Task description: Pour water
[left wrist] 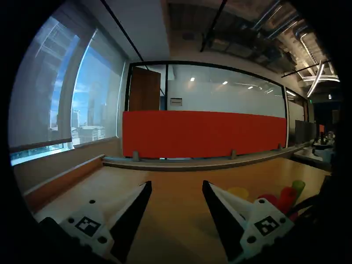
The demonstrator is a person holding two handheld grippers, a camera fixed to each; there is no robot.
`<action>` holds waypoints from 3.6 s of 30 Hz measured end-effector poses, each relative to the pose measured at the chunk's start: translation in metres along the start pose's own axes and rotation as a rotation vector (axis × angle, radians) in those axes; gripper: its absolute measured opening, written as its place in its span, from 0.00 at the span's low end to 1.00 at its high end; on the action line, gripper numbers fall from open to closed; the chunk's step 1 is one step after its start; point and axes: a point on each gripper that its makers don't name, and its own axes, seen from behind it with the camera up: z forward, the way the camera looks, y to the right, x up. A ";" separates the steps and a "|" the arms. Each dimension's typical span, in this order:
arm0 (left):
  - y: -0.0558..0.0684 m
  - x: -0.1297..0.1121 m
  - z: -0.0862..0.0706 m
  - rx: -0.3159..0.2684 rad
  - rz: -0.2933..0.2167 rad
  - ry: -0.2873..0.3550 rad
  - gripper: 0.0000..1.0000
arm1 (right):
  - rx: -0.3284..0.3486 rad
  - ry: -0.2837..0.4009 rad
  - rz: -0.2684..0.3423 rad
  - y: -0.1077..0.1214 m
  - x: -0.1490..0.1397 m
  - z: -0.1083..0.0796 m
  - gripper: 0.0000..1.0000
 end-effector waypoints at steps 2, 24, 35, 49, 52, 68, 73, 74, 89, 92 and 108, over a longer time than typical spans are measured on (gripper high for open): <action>0.001 0.010 0.001 -0.004 0.000 -0.001 0.85 | 0.008 -0.011 0.015 0.002 0.006 0.003 0.99; 0.030 0.100 0.015 -0.174 0.001 -0.027 0.85 | 0.155 -0.032 0.044 -0.007 0.087 0.019 0.99; 0.054 0.094 0.009 -0.320 0.076 -0.049 0.85 | 0.340 -0.042 0.020 -0.036 0.085 0.014 0.99; 0.100 0.092 -0.016 -0.596 0.028 -0.067 0.85 | 0.603 -0.058 -0.008 -0.083 0.089 -0.006 0.99; 0.103 0.090 -0.019 -0.624 0.028 -0.076 0.85 | 0.617 -0.063 -0.007 -0.083 0.088 -0.007 0.99; 0.112 0.049 -0.024 -0.713 0.076 -0.183 0.85 | 0.661 -0.205 -0.047 -0.075 0.039 -0.012 0.99; 0.116 0.035 -0.024 -0.729 0.121 -0.209 0.85 | 0.673 -0.239 -0.064 -0.074 0.022 -0.013 0.99; 0.117 0.032 -0.024 -0.731 0.129 -0.214 0.85 | 0.675 -0.244 -0.067 -0.074 0.019 -0.014 0.99; 0.122 -0.026 -0.011 -0.740 0.182 -0.334 0.85 | 0.684 -0.343 -0.114 -0.071 -0.032 -0.012 0.99; 0.123 -0.035 -0.010 -0.749 0.186 -0.351 0.85 | 0.682 -0.365 -0.118 -0.070 -0.042 -0.011 0.99; 0.128 -0.081 -0.013 -0.790 0.202 -0.439 0.85 | 0.685 -0.455 -0.145 -0.068 -0.091 -0.010 0.99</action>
